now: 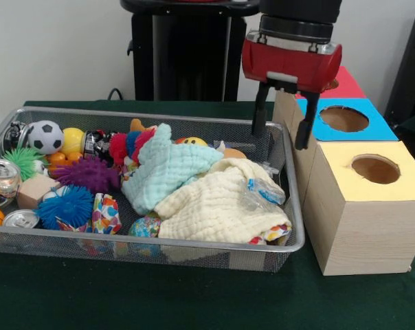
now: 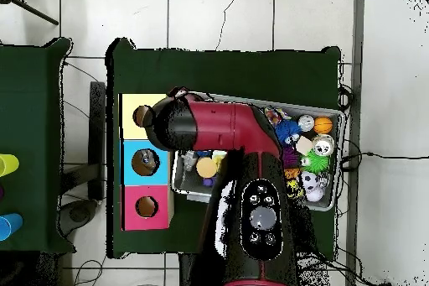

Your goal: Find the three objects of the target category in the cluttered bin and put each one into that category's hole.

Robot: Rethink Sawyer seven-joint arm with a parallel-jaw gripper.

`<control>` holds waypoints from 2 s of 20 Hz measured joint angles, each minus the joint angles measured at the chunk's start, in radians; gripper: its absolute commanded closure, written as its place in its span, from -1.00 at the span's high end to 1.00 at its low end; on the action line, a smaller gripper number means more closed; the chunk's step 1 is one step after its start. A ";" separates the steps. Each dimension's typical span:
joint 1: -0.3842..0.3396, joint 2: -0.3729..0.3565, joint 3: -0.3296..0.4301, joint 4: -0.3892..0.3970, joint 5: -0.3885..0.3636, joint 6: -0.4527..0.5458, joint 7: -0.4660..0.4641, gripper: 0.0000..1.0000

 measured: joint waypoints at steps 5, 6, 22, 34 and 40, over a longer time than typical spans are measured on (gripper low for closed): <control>0.004 0.011 -0.028 0.005 0.004 0.000 0.000 1.00; 0.007 0.013 -0.037 0.007 0.006 0.000 0.000 1.00; 0.112 0.057 -0.188 0.079 0.169 -0.083 0.088 1.00; 0.144 0.101 -0.211 0.121 0.257 -0.231 0.151 1.00; 0.146 0.129 -0.226 0.125 0.257 -0.304 0.151 1.00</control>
